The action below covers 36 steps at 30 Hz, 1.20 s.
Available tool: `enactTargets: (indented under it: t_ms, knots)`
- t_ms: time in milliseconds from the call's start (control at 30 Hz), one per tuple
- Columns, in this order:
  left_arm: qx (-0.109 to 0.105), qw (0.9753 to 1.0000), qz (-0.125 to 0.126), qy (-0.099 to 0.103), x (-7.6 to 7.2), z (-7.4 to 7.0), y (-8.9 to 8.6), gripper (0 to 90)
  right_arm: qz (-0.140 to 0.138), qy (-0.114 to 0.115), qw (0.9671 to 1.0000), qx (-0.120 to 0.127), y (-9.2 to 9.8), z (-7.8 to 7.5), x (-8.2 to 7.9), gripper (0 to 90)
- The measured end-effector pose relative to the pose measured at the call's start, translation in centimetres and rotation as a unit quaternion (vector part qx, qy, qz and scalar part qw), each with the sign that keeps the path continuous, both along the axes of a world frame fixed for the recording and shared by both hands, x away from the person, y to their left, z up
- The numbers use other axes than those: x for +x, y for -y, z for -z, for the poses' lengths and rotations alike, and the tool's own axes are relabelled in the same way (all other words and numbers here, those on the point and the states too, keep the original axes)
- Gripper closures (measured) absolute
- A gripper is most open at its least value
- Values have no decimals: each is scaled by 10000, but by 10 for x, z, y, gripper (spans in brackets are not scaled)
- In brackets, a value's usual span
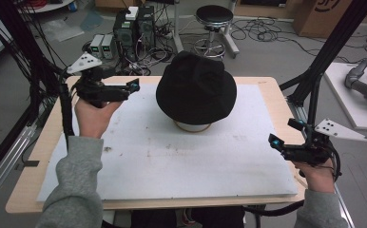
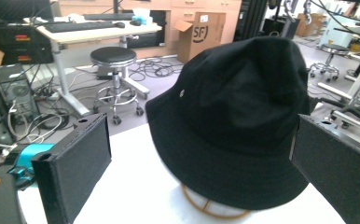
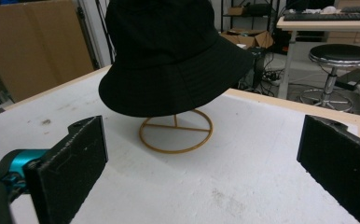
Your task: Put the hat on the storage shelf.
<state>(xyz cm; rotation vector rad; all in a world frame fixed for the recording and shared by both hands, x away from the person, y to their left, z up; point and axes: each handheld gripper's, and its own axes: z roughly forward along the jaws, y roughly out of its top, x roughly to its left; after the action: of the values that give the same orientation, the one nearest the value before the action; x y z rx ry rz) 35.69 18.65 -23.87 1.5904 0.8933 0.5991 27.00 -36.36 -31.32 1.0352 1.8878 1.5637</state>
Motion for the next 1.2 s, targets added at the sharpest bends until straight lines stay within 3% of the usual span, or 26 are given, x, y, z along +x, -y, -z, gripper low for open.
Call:
enactTargets:
  t_ms: [633, 1033, 1200]
  knots:
    - [111, 9979, -638, 57, -60, 38, -68, 57, 295, 178, 9994, -55, -23, -1, 12, 12]
    - [269, 9957, -884, 80, -84, 61, -89, 57, 639, 220, 9977, -41, -27, 2, 12, 12]
    - [327, 9950, -940, 35, -86, 67, -97, 57, 829, 245, 9963, -33, -27, 4, 13, 12]
